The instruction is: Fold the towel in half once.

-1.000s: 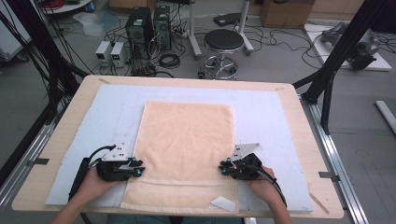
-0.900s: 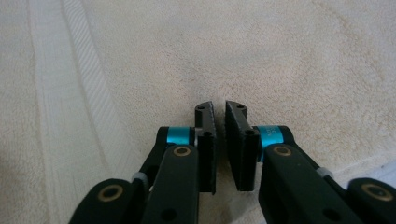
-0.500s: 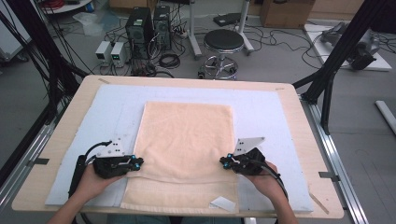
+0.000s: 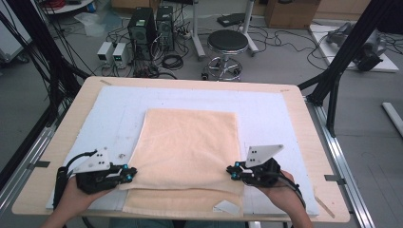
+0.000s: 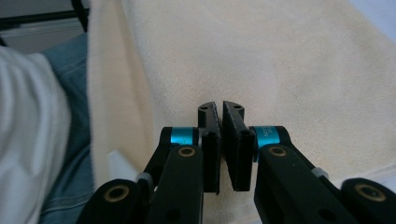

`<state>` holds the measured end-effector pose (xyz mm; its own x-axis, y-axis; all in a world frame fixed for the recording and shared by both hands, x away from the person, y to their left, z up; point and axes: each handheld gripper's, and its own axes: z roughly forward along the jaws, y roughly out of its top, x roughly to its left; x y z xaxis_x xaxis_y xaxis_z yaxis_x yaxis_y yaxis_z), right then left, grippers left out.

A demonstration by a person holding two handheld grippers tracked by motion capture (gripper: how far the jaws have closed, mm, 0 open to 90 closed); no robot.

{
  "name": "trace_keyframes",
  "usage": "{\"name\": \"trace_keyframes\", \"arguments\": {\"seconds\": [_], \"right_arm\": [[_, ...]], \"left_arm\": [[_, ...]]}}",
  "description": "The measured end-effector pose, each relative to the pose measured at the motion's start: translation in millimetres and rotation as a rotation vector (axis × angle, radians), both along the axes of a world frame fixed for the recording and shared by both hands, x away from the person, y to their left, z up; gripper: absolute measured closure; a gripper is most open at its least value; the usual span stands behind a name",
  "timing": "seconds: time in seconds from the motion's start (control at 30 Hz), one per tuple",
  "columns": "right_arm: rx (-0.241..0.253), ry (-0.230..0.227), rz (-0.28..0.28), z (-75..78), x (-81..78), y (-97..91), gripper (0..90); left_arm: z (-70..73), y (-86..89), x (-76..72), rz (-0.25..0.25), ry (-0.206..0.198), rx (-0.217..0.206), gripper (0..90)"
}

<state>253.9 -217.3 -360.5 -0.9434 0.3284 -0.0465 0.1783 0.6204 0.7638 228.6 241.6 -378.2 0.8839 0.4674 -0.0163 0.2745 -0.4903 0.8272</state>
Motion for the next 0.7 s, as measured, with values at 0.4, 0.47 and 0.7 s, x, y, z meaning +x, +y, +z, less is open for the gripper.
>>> {"name": "trace_keyframes", "arguments": {"seconds": [0.4, 0.47, 0.7], "right_arm": [[-0.009, 0.075, -0.003, -30.1, -1.4, -4.7, 62.1], [-0.009, 0.072, -0.015, -35.2, 7.2, -2.1, 60.1], [0.02, 0.075, -0.082, -42.3, 29.1, 0.5, 53.9]], "left_arm": [[-20.3, -3.5, 2.9, -0.014, 0.031, 0.011, 58.1], [-22.3, -9.3, 9.7, -0.013, 0.029, 0.016, 56.5], [-29.9, -22.2, 35.6, 0.007, 0.037, 0.02, 50.9]]}}
